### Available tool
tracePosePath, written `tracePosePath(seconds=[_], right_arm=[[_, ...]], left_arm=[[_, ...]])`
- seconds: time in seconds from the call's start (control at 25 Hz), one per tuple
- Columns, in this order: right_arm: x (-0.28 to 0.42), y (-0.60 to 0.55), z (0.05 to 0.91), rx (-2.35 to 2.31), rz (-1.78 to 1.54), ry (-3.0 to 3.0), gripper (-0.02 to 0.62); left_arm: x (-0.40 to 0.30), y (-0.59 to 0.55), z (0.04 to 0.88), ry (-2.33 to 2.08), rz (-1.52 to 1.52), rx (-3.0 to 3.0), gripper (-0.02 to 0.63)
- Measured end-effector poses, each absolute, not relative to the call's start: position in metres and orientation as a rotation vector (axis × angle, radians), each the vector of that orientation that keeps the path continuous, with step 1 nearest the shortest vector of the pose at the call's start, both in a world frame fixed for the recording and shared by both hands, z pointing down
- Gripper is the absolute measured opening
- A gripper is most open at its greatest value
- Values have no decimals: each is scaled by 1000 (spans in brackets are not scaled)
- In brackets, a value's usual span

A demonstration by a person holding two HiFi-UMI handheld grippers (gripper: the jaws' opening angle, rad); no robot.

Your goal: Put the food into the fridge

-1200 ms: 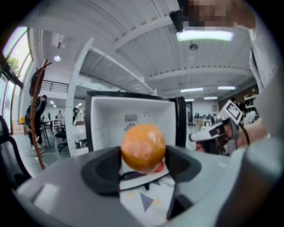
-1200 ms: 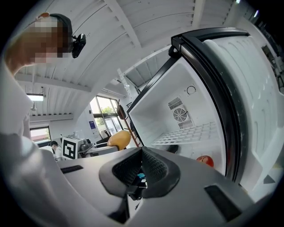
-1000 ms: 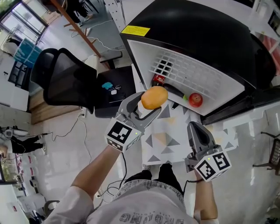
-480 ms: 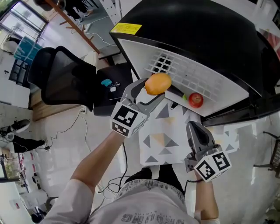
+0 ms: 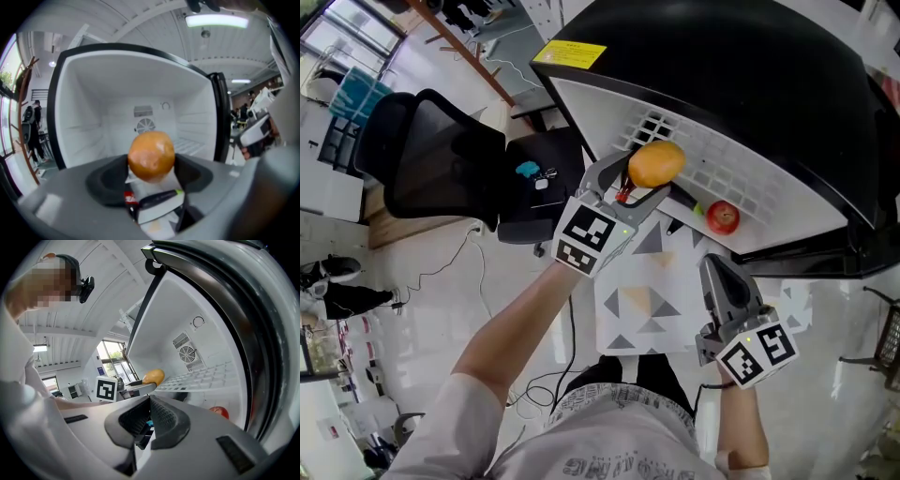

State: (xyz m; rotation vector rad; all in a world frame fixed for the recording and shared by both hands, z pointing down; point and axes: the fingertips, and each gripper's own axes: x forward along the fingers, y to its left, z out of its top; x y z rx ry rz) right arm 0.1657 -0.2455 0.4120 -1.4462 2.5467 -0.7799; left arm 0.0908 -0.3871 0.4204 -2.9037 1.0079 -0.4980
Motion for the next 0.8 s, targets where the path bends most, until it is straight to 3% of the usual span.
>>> tracePosePath(seconds=[0.8], right_arm=[[167,-259,425,-1459,-795,2553,2]], left_arm=[[114,-418,453,990,-563,-2915,310]])
